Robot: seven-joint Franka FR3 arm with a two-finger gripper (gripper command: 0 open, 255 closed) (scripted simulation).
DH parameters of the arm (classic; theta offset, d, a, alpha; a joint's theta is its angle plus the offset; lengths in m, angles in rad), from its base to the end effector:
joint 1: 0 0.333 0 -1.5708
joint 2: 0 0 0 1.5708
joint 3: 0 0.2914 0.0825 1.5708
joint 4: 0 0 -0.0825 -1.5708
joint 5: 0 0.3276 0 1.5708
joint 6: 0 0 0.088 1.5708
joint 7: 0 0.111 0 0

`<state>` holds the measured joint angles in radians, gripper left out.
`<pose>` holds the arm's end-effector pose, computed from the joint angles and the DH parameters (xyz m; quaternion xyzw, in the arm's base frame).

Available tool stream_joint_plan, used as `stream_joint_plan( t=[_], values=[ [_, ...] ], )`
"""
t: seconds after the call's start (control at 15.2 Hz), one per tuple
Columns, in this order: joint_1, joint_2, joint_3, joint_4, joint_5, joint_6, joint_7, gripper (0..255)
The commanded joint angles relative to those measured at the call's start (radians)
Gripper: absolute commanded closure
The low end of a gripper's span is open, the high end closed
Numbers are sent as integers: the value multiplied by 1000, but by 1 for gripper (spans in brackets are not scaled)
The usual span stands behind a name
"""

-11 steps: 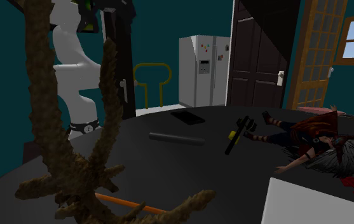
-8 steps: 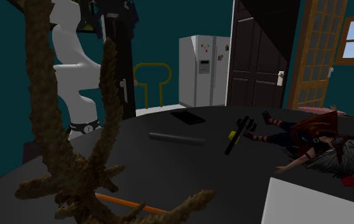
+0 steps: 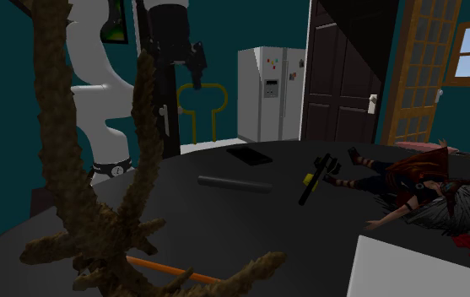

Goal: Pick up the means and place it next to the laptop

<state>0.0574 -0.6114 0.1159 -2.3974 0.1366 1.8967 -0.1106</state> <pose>0.3310 0.0746 0.5275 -0.9914 -0.1145 -0.0535 0.0337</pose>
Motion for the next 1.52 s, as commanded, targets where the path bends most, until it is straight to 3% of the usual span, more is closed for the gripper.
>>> stream_joint_plan(
  t=[0.0, 0.92, 1.45],
  values=[
    [14, 55, 11, -18, 5, 57, -22, 0],
    [94, 485, 96, -22, 1, 371, -145, 0],
    [97, 555, 104, -63, -5, 482, -138, 0]
  ],
)
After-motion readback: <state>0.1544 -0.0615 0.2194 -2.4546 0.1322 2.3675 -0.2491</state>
